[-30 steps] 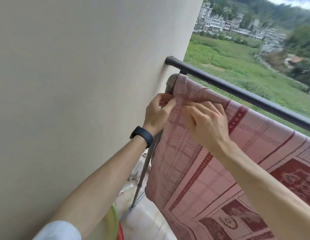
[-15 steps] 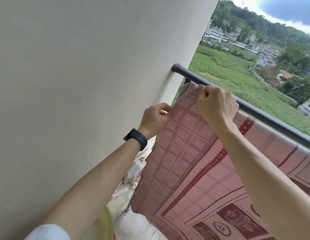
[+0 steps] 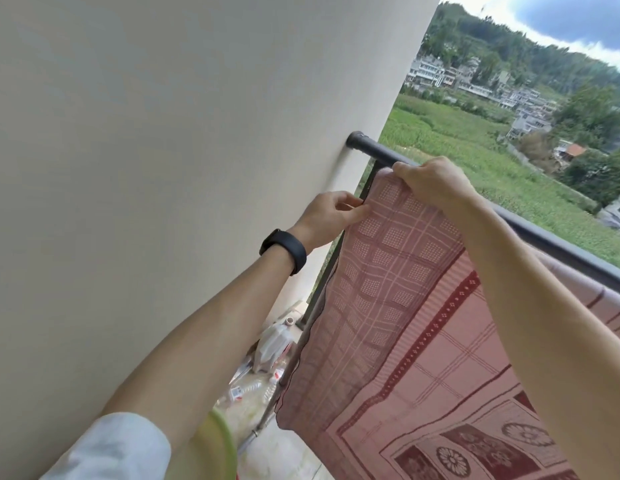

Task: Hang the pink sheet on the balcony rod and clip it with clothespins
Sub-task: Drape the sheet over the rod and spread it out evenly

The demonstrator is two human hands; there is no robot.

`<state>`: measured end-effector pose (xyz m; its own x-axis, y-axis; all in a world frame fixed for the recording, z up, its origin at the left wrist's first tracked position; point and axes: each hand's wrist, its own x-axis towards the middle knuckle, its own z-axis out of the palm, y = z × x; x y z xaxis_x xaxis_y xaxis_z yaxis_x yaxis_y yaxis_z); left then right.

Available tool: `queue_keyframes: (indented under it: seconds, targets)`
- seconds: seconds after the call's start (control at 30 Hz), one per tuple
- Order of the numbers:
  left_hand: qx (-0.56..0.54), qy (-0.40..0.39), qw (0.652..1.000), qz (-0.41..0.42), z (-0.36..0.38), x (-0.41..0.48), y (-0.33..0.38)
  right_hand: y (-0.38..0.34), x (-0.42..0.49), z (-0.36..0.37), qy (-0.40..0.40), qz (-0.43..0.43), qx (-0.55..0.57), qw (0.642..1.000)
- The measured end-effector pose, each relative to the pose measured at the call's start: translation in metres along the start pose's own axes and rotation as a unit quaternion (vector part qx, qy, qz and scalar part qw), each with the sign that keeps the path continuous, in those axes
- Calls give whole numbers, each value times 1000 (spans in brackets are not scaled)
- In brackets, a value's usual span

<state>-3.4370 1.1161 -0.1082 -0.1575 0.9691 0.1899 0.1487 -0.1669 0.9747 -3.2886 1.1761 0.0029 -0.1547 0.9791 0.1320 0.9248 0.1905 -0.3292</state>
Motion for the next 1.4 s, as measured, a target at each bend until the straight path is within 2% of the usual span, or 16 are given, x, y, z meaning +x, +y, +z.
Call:
queue_keyframes:
  seconds: [0.07,0.17,0.27,0.33,0.4,0.5,0.63,0.8,0.87,1.03,1.17,1.2,1.27,1.33,1.4]
  targets:
    - [5,26,1000,14,-11,1,-2,-4,3,7,47,-27,17,998]
    - [8,54,998,30,-28,1,-4,-15,1,22,159,-85,0,984]
    - [59,144,985,71,-41,7,4,-26,-12,37,260,-180,15,949]
    - [67,191,977,66,-46,7,-1,-29,-20,48,249,-250,6,936]
    - [92,156,983,16,-47,3,-19,-26,-19,55,225,-269,-60,934]
    - [22,73,996,-37,-39,-3,-36,-16,-8,42,212,-205,-97,951]
    - [-9,35,999,-32,-26,13,-8,9,-10,22,123,-177,-132,968]
    - [-25,25,998,-59,-11,38,16,51,-32,18,214,-151,-186,947]
    - [-33,46,998,-20,-6,43,17,71,-42,14,246,-136,-193,940]
    - [-38,191,981,23,-6,54,8,126,-70,0,292,-94,-181,935]
    - [79,253,963,42,7,50,13,166,-97,-6,326,-49,-200,923]
    - [115,273,953,69,14,46,17,173,-102,-6,332,-40,-208,919]
    - [215,289,916,179,35,31,28,185,-109,-6,357,-19,-218,908]
    - [328,231,867,294,63,19,30,199,-115,-8,379,5,-214,900]
    - [404,164,837,332,84,16,23,220,-122,-12,393,29,-205,896]
